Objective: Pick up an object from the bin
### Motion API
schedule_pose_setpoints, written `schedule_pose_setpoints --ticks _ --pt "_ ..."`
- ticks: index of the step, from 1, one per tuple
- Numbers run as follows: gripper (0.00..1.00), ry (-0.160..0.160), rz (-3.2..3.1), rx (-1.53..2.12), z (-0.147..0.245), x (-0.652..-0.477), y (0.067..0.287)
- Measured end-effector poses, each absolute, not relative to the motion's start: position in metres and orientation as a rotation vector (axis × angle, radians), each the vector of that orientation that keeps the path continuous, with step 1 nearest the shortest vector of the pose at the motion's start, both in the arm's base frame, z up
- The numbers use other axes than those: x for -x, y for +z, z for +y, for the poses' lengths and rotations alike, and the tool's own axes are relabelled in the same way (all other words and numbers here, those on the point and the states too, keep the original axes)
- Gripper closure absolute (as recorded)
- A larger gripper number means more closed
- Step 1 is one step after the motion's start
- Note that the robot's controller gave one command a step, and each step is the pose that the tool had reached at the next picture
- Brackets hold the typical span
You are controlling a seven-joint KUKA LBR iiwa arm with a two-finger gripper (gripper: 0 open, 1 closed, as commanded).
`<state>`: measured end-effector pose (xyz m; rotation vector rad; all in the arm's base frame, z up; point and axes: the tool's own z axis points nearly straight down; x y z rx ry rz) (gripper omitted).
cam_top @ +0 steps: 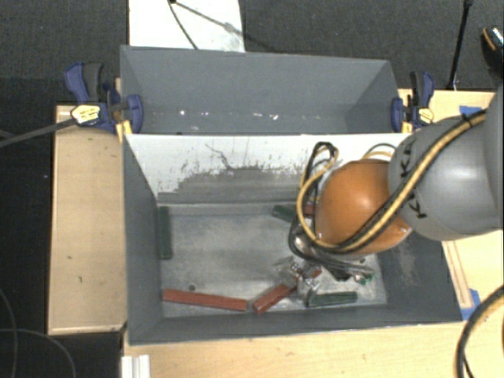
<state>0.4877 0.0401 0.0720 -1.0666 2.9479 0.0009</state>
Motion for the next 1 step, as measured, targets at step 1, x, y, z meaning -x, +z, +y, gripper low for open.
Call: schedule_pose_setpoints --ticks 1 --pt "1.00 -0.005 2.945 1.064 0.0266 -0.4951 0.2073"
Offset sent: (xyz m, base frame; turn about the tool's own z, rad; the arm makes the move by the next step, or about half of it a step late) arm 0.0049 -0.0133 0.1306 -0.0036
